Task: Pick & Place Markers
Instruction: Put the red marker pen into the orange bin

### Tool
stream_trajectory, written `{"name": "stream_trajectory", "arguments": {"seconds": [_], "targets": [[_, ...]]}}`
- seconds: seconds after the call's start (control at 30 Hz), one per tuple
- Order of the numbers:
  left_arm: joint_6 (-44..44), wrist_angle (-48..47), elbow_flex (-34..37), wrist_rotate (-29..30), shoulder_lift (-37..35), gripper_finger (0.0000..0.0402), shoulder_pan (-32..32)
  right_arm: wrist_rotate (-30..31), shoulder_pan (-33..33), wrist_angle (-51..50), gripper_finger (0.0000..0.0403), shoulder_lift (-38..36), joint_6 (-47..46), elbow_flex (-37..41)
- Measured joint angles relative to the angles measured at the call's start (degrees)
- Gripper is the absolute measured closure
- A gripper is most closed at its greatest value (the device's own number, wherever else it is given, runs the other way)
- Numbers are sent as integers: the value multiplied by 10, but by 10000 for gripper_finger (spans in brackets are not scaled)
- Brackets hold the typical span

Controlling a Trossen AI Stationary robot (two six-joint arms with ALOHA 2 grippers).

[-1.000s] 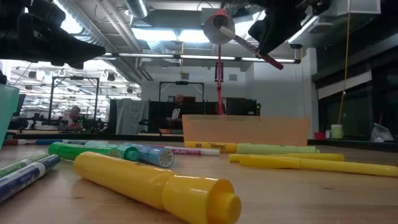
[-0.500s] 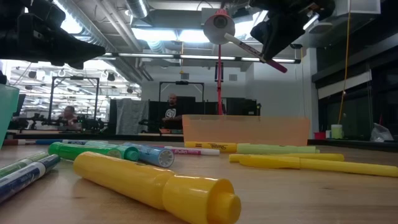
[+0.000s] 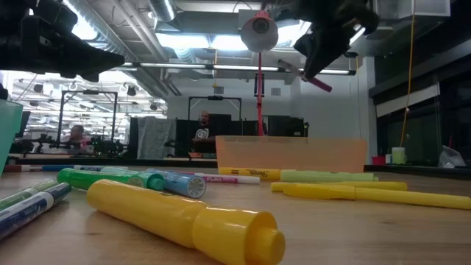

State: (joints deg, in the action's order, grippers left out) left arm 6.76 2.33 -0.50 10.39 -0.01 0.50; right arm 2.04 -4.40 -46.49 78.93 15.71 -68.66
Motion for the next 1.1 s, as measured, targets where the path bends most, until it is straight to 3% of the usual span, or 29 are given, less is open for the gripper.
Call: {"name": "stream_trajectory", "arguments": {"seconds": [0.33,0.8,1.1], "targets": [[0,0,0,0,0,389,0,0,-74,17,369,53,33,0],[0,0,0,0,0,389,0,0,-131,30,365,155,40,-1],[0,0,0,0,0,392,0,-1,-138,22,368,220,41,-78]]}}
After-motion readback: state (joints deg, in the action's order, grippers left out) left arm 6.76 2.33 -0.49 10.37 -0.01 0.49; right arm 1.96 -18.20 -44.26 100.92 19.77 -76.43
